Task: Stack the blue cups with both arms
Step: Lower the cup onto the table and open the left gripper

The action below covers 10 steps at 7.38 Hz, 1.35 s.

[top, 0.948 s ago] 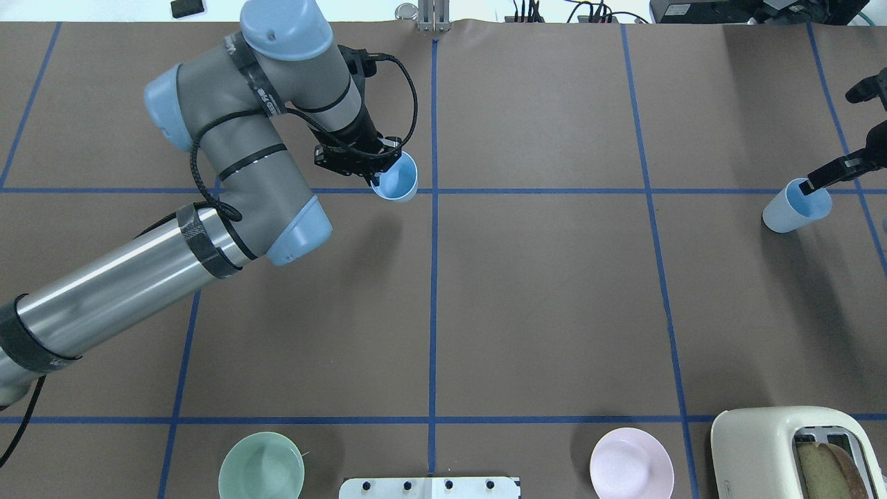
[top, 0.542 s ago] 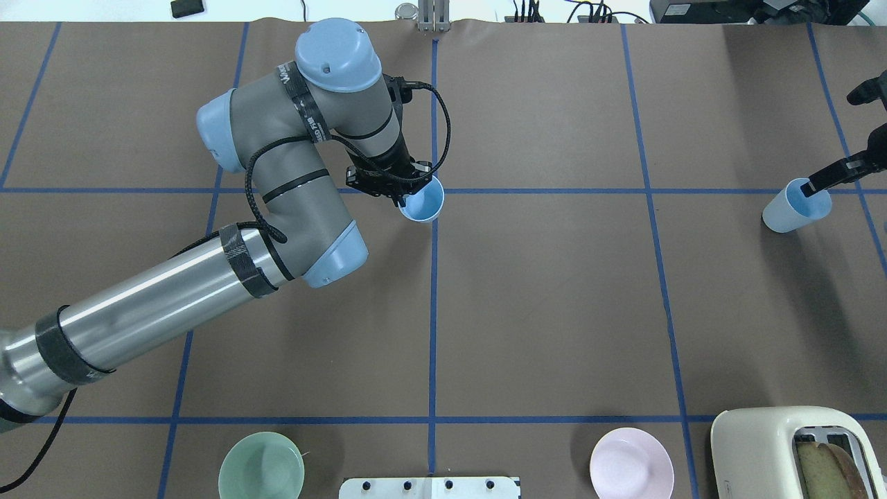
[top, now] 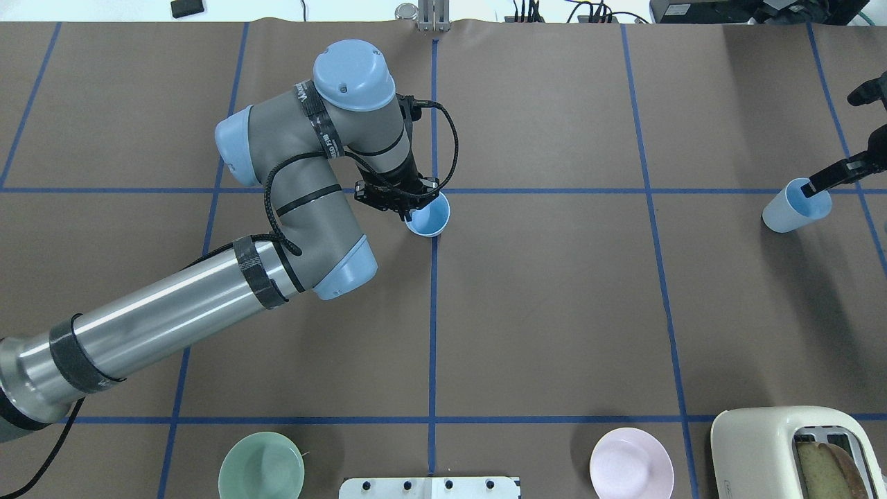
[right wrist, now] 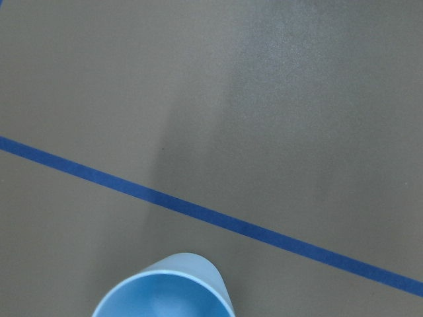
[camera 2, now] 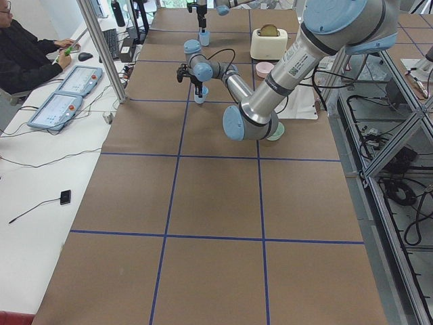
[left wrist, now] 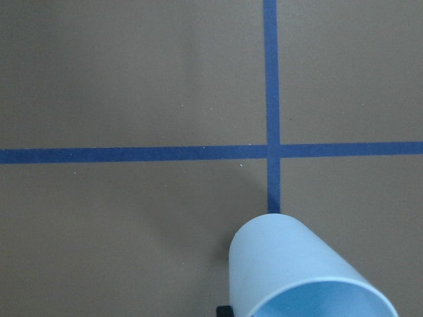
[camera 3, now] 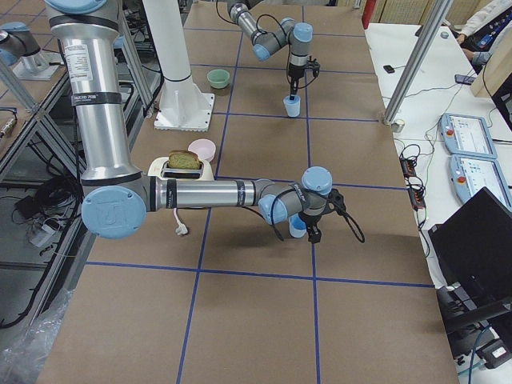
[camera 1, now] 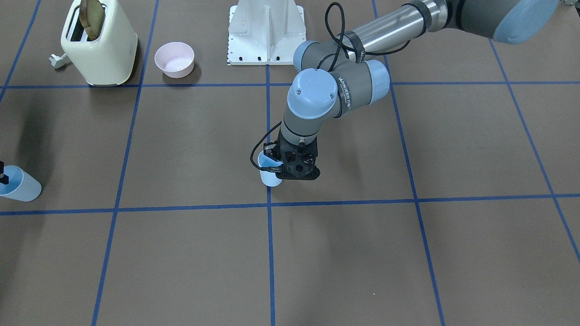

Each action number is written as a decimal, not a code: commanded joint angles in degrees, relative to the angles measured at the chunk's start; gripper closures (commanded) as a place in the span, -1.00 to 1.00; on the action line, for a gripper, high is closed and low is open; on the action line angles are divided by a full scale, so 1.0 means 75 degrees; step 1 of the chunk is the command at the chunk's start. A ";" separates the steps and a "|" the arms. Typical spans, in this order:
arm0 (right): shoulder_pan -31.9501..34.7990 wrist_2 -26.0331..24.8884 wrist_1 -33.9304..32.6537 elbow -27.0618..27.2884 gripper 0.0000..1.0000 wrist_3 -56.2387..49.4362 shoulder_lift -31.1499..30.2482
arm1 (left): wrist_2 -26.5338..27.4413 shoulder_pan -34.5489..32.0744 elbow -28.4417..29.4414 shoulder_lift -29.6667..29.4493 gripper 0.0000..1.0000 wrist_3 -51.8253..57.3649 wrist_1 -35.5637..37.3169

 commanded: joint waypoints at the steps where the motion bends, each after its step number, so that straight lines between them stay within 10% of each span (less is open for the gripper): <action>1: 0.0000 -0.0005 0.0000 0.0007 -0.98 -0.0001 0.0001 | 0.0000 0.0060 0.0173 -0.0002 1.00 -0.0007 -0.0329; 3: 0.0000 -0.0005 0.0000 -0.0005 -0.98 -0.0001 0.0001 | 0.0000 0.0060 0.0198 -0.0002 0.90 -0.0008 -0.0414; 6: 0.0000 -0.0005 0.0000 -0.0005 -0.98 -0.0001 0.0001 | 0.0000 0.0025 0.0175 -0.0002 -0.62 -0.0019 -0.0566; 10: 0.0000 0.0006 -0.0012 -0.0005 -0.98 -0.0012 -0.0011 | -0.0395 -0.0477 -0.0117 0.0056 -0.74 0.0109 -0.0473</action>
